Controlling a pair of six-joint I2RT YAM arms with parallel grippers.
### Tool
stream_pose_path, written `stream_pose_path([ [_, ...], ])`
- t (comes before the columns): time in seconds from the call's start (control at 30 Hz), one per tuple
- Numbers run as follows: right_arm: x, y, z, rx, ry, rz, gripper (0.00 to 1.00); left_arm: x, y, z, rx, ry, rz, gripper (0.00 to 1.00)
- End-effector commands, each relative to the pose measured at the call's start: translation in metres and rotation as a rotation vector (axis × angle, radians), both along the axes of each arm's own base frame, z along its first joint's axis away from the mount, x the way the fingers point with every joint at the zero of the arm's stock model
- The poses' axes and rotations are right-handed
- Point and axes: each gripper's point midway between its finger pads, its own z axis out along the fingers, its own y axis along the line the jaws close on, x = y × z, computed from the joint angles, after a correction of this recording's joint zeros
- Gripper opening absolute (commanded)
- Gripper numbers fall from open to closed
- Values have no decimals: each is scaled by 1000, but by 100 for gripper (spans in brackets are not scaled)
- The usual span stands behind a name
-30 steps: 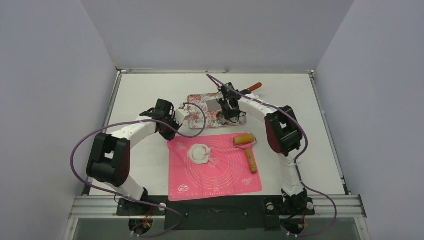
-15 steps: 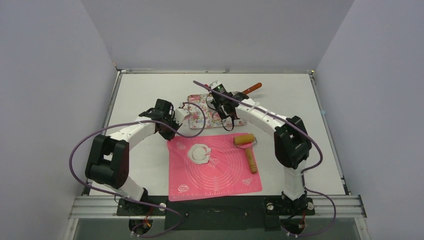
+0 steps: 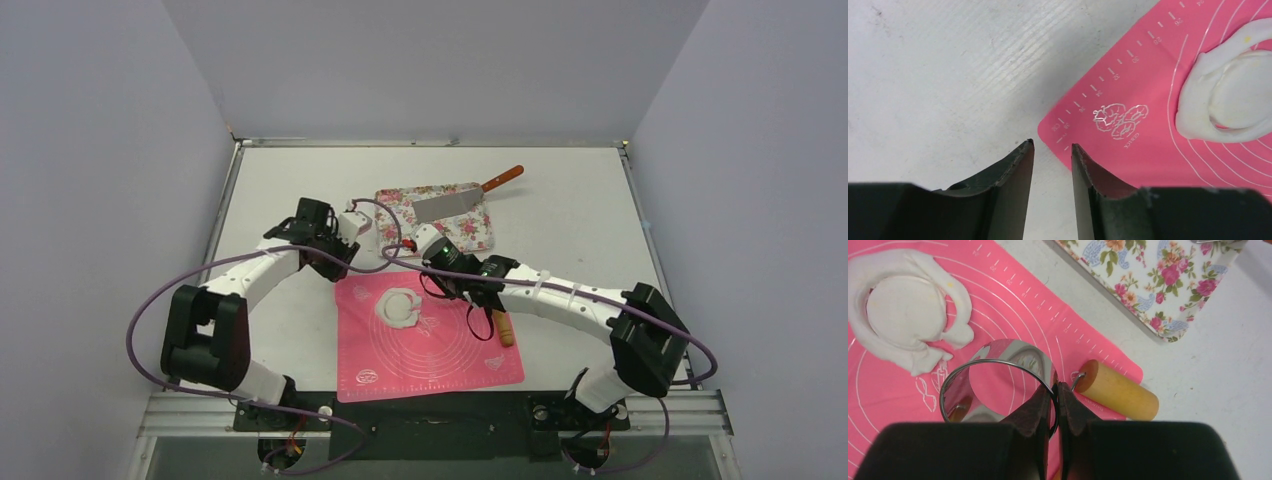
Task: Roll out the dumpling wrappers from the dough
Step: Remove the dumpling wrapper from the work surface.
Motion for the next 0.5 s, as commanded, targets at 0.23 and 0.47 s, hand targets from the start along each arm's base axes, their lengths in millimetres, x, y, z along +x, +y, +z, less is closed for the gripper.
stream_pose_path([
  [0.23,-2,59,-12,98,-25,74,0,33,46,54,-177,-149,207,40],
  [0.47,-3,63,-24,56,4,83,0,20,53,51,-245,-92,230,44],
])
